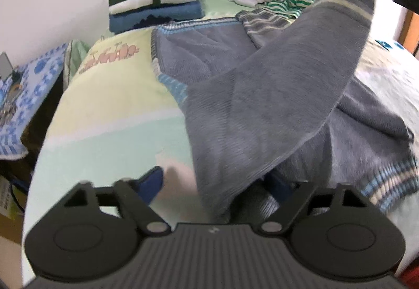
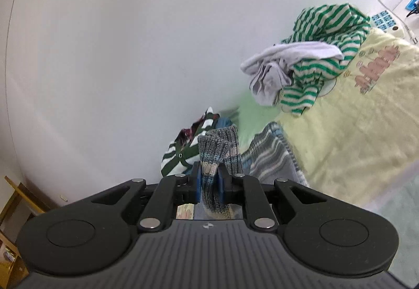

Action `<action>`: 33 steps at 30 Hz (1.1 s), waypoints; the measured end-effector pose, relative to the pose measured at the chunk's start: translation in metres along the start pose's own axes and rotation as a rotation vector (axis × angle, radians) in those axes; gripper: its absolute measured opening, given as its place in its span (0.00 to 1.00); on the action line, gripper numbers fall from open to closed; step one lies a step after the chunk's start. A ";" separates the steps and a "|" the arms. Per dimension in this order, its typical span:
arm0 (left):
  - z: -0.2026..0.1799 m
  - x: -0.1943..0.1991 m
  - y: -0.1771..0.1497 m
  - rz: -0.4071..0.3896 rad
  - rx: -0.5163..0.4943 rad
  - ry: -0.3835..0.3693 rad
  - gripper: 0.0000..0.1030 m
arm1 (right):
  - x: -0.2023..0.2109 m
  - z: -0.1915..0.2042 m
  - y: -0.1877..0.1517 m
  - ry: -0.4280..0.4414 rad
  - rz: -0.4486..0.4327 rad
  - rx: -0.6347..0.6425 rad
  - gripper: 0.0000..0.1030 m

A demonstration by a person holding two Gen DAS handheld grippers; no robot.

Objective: Fold clothes
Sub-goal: 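Lift the sweater by the striped cuff with the right gripper and fold it over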

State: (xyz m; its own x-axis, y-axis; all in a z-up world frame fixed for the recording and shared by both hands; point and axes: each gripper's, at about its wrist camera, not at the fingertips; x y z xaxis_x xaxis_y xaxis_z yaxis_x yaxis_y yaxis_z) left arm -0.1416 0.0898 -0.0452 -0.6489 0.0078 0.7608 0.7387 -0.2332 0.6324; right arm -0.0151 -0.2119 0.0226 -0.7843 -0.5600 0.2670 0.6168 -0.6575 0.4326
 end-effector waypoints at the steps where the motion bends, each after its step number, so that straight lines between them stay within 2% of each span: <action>1: -0.001 0.000 0.001 -0.002 0.009 0.001 0.64 | 0.003 -0.001 0.003 0.001 -0.007 -0.003 0.13; 3: -0.005 0.000 0.003 -0.005 0.009 0.009 0.55 | 0.008 -0.004 0.007 -0.005 -0.023 -0.006 0.13; 6: -0.012 0.004 0.006 -0.009 -0.026 0.045 0.37 | 0.017 -0.011 0.014 -0.016 -0.043 -0.020 0.13; 9: -0.017 0.010 0.006 -0.016 -0.073 0.109 0.36 | 0.027 -0.020 0.018 -0.038 -0.049 -0.038 0.13; 13: -0.024 0.017 0.007 -0.021 -0.142 0.180 0.24 | 0.043 -0.034 0.022 -0.061 -0.056 -0.068 0.13; 16: -0.026 0.019 0.008 -0.026 -0.158 0.161 0.16 | 0.055 -0.044 0.023 -0.075 -0.049 -0.096 0.13; 25: -0.048 0.025 0.006 -0.032 -0.243 0.172 0.14 | 0.089 -0.066 0.026 -0.106 -0.052 -0.122 0.12; 33: -0.060 0.023 0.005 -0.019 -0.275 0.175 0.14 | 0.105 -0.092 0.029 -0.150 -0.081 -0.171 0.12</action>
State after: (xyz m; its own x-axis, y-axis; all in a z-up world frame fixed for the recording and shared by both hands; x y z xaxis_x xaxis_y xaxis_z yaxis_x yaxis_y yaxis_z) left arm -0.1635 0.0306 -0.0333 -0.7015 -0.1466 0.6974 0.6644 -0.4886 0.5656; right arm -0.0736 -0.3358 -0.0166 -0.8250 -0.4289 0.3681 0.5436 -0.7805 0.3089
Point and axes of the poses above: each gripper's, at about its wrist camera, not at the fingertips, and x roughly against the way its jaws point, z to its left, y to its top, and after that the axes turned 10 degrees about -x, right-handed
